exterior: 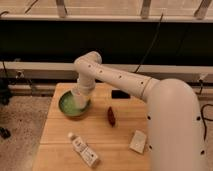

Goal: Place the ceramic cup in the ceramic bowl

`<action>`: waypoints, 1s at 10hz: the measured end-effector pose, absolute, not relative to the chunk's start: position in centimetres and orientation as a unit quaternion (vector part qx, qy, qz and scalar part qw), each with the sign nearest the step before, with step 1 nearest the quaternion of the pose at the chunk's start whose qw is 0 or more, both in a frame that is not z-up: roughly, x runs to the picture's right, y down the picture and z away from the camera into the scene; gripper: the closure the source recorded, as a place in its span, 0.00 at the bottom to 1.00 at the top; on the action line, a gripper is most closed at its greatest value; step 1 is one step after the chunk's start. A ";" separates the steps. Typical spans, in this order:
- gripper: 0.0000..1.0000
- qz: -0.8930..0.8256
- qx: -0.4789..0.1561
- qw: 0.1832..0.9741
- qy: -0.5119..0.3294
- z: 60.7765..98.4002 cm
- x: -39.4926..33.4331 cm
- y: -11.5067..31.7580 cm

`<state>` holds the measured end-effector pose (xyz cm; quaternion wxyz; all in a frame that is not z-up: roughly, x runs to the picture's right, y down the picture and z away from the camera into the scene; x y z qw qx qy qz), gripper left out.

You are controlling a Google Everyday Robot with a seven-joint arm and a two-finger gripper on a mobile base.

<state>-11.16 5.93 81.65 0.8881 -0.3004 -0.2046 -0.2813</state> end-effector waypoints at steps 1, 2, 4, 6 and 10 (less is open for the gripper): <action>0.45 -0.282 -0.300 0.888 -0.204 81.7 -11.1 5.9; 0.38 -0.282 -0.300 0.888 -0.204 81.7 -11.2 6.0; 0.32 -0.284 -0.299 0.888 -0.202 81.8 -11.2 6.0; 0.32 -0.285 -0.298 0.888 -0.202 81.8 -11.2 6.0; 0.32 -0.292 -0.294 0.888 -0.199 81.7 -11.4 5.8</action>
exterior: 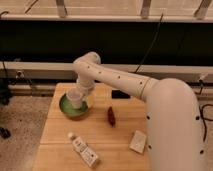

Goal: Place the ceramic cup in the ceramic bowl

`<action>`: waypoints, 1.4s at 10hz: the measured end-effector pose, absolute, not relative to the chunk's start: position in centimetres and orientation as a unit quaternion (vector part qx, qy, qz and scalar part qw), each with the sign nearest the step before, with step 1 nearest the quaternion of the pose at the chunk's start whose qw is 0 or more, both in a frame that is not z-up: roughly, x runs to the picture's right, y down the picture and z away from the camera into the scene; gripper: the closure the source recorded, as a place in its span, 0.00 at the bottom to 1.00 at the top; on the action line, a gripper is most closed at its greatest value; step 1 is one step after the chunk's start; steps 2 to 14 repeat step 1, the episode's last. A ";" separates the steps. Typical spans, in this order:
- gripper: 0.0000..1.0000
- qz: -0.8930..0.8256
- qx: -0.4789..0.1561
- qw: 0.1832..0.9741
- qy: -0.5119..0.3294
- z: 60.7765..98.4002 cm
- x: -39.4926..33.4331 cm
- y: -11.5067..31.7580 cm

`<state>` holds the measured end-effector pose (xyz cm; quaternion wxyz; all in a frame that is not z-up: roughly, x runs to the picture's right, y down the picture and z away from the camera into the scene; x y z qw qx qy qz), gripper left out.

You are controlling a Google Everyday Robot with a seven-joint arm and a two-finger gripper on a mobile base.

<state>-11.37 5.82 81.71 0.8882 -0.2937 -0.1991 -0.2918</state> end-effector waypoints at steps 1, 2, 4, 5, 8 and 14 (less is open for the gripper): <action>0.32 -0.293 -0.292 0.888 -0.199 81.5 -11.4 5.6; 0.32 -0.293 -0.292 0.888 -0.199 81.5 -11.4 5.6; 0.32 -0.293 -0.292 0.888 -0.199 81.5 -11.4 5.6; 0.32 -0.293 -0.292 0.888 -0.199 81.5 -11.4 5.6; 0.32 -0.293 -0.292 0.888 -0.199 81.5 -11.4 5.6; 0.32 -0.293 -0.292 0.888 -0.199 81.5 -11.4 5.6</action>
